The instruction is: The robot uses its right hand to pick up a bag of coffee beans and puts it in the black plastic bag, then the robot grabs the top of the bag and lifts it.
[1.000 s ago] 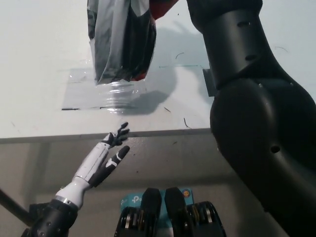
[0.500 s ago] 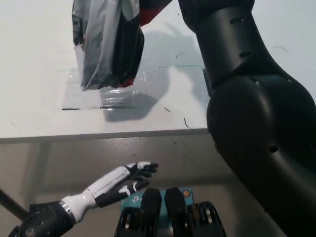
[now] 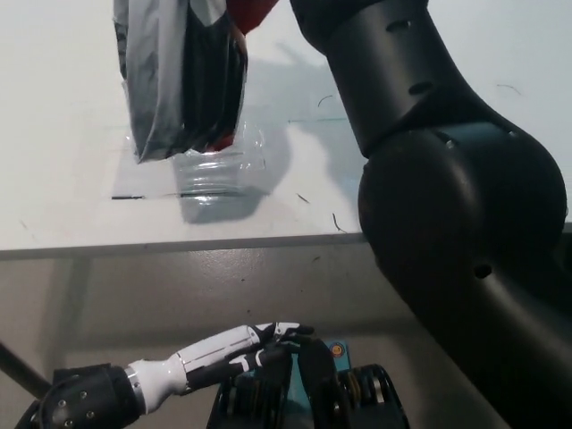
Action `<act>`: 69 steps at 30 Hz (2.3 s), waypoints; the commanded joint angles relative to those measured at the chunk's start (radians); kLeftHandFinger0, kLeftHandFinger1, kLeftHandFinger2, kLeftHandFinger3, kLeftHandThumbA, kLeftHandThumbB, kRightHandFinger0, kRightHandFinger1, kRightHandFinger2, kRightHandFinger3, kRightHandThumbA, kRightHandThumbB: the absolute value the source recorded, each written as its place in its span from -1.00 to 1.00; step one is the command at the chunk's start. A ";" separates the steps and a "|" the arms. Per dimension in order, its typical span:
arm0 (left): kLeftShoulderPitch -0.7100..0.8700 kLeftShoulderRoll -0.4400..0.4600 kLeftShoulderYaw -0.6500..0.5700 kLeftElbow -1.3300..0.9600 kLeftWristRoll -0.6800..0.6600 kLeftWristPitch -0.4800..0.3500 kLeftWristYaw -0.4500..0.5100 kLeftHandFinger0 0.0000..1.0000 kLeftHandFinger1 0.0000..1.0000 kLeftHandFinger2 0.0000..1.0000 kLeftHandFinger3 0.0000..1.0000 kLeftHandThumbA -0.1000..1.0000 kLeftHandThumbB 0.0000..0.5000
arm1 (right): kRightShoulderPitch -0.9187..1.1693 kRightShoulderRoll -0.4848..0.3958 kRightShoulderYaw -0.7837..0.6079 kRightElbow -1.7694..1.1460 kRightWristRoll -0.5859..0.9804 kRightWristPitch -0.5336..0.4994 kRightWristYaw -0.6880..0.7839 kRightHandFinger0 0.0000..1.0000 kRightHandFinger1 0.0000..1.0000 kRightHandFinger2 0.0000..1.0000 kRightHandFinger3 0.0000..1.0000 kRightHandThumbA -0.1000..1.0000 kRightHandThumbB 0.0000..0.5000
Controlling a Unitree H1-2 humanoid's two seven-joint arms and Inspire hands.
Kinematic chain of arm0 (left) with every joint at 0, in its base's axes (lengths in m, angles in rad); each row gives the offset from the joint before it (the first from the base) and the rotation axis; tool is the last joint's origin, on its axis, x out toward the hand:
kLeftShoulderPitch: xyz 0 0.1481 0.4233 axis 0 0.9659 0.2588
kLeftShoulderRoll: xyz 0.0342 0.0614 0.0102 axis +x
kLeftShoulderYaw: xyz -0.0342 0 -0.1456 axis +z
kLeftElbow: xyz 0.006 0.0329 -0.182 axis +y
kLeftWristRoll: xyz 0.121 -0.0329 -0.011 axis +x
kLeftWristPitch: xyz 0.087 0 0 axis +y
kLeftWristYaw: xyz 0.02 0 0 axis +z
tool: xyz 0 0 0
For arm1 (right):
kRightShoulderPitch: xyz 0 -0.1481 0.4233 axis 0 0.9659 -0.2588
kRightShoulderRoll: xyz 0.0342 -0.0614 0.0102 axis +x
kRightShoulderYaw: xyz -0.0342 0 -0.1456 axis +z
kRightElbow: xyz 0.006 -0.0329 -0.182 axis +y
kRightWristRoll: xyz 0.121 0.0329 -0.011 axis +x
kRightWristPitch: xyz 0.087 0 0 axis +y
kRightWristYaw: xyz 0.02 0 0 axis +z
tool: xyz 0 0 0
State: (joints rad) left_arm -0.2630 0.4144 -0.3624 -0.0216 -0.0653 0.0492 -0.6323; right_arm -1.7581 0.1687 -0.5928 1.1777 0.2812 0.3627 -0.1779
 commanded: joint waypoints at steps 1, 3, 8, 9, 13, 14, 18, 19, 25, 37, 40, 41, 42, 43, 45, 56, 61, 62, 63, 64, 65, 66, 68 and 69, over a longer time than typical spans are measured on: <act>-0.022 0.028 -0.006 -0.040 -0.022 0.023 -0.061 0.88 0.87 0.90 0.91 0.91 0.02 | -0.018 -0.022 0.005 0.037 0.073 -0.183 0.086 -1.00 -0.97 0.00 1.00 -1.00 -0.95; -0.025 0.029 -0.010 -0.037 -0.007 0.017 -0.063 0.89 0.87 0.92 0.95 0.95 0.04 | 0.029 -0.031 0.014 0.060 0.065 -0.188 0.089 -1.00 -0.66 0.27 0.94 -1.00 -0.49; -0.031 0.032 -0.014 -0.043 0.035 0.013 -0.057 0.97 0.92 0.98 1.00 0.97 0.13 | 0.197 -0.054 0.050 0.145 0.042 -0.230 0.108 -1.00 -0.75 0.29 1.00 -1.00 -0.54; -0.033 0.032 -0.016 -0.044 0.046 0.007 -0.056 1.00 1.00 1.00 1.00 1.00 0.14 | 0.233 -0.060 0.069 0.160 0.026 -0.244 0.112 -1.00 -0.78 0.29 1.00 -1.00 -0.67; -0.040 0.031 -0.016 -0.046 0.055 0.004 -0.057 1.00 1.00 1.00 1.00 1.00 0.16 | 0.329 -0.080 0.096 0.184 0.020 -0.271 0.127 -1.00 -0.81 0.26 0.39 -1.00 -0.66; -0.043 0.030 -0.014 -0.045 0.056 0.007 -0.057 1.00 1.00 1.00 1.00 0.99 0.19 | 0.352 -0.089 0.103 0.191 0.021 -0.275 0.135 -1.00 -0.81 0.24 0.74 -1.00 -0.62; -0.047 0.029 -0.006 -0.034 0.049 0.007 -0.061 1.00 0.97 0.98 0.97 0.96 0.14 | 0.415 -0.121 0.134 0.207 0.014 -0.277 0.136 -1.00 -0.76 0.31 0.53 -1.00 -0.69; -0.050 0.030 -0.004 -0.030 0.046 0.000 -0.063 1.00 0.95 0.95 0.95 0.95 0.14 | 0.425 -0.130 0.143 0.210 0.014 -0.280 0.133 -1.00 -0.74 0.35 0.65 -1.00 -0.69; -0.049 0.033 0.000 -0.033 0.046 0.020 -0.063 0.99 0.90 0.90 0.92 0.93 0.16 | 0.448 -0.186 0.284 0.208 -0.091 -0.287 0.102 -1.00 -0.39 0.62 -0.08 -1.00 -0.52; -0.051 0.031 -0.007 -0.030 0.085 0.010 -0.053 1.00 0.98 1.00 1.00 0.97 0.21 | 0.277 -0.329 0.783 0.003 -0.447 -0.243 0.127 1.00 1.00 1.00 1.00 0.35 -0.06; -0.053 0.026 -0.005 -0.024 0.082 0.010 -0.053 1.00 0.95 1.00 1.00 0.95 0.19 | 0.237 -0.364 0.877 -0.106 -0.514 -0.197 0.165 1.00 1.00 1.00 1.00 0.62 0.14; -0.055 0.025 -0.002 -0.022 0.074 0.022 -0.056 1.00 0.95 0.98 1.00 0.93 0.22 | 0.214 -0.384 0.924 -0.176 -0.549 -0.163 0.189 1.00 1.00 1.00 1.00 0.62 0.32; -0.056 0.025 -0.001 -0.021 0.072 0.024 -0.058 1.00 0.95 0.95 1.00 0.94 0.22 | 0.200 -0.394 0.947 -0.225 -0.564 -0.134 0.209 1.00 1.00 1.00 1.00 0.62 0.42; -0.057 0.025 0.000 -0.020 0.069 0.025 -0.059 1.00 0.94 0.94 0.97 0.94 0.20 | 0.185 -0.403 0.971 -0.268 -0.583 -0.103 0.231 1.00 1.00 1.00 1.00 0.66 0.51; -0.055 0.023 0.000 -0.019 0.069 0.023 -0.058 1.00 0.92 0.92 0.93 0.93 0.18 | 0.166 -0.421 1.019 -0.341 -0.612 -0.055 0.271 1.00 1.00 1.00 1.00 0.71 0.62; -0.051 0.019 -0.002 -0.018 0.066 0.026 -0.059 0.96 0.89 0.90 0.93 0.93 0.21 | 0.169 -0.496 1.085 -0.680 -0.637 0.082 0.387 1.00 1.00 1.00 1.00 0.83 0.49; -0.057 0.015 0.010 -0.001 0.049 0.010 -0.058 1.00 0.94 0.99 1.00 0.92 0.13 | 0.180 -0.551 1.026 -0.867 -0.629 0.107 0.417 1.00 1.00 1.00 1.00 1.00 0.42; -0.060 0.017 0.011 -0.002 0.053 0.012 -0.056 1.00 0.97 1.00 1.00 0.93 0.17 | 0.178 -0.569 1.021 -0.905 -0.627 0.107 0.430 1.00 1.00 1.00 1.00 1.00 0.44; -0.063 0.020 0.013 -0.005 0.055 0.017 -0.055 1.00 0.98 1.00 1.00 0.94 0.17 | 0.179 -0.587 1.005 -0.950 -0.627 0.107 0.451 1.00 1.00 1.00 1.00 1.00 0.47; -0.066 0.022 0.014 -0.006 0.056 0.019 -0.055 1.00 0.98 1.00 1.00 0.94 0.17 | 0.179 -0.598 0.994 -0.979 -0.628 0.107 0.465 1.00 1.00 1.00 1.00 1.00 0.47; -0.068 0.024 0.016 -0.005 0.056 0.019 -0.054 1.00 0.96 1.00 1.00 0.95 0.16 | 0.178 -0.609 0.981 -1.009 -0.631 0.107 0.485 1.00 1.00 1.00 1.00 1.00 0.55; -0.067 0.026 0.020 -0.005 0.054 0.017 -0.053 1.00 0.96 1.00 1.00 0.94 0.16 | 0.175 -0.628 0.943 -1.063 -0.610 0.107 0.538 1.00 1.00 1.00 1.00 1.00 0.30; -0.065 0.025 0.022 -0.005 0.056 0.014 -0.050 1.00 0.98 1.00 1.00 0.95 0.15 | 0.175 -0.633 0.887 -1.096 -0.539 0.107 0.588 1.00 1.00 1.00 1.00 0.96 0.22; -0.065 0.024 0.021 -0.003 0.061 0.010 -0.047 1.00 0.98 1.00 1.00 0.95 0.15 | 0.176 -0.625 0.844 -1.102 -0.484 0.107 0.615 1.00 1.00 1.00 1.00 0.90 0.20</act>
State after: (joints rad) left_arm -0.2937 0.4181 -0.3679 -0.0143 -0.0030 0.0646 -0.6798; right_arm -1.4238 -0.3493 0.4311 0.3172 -0.2802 0.4017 0.2069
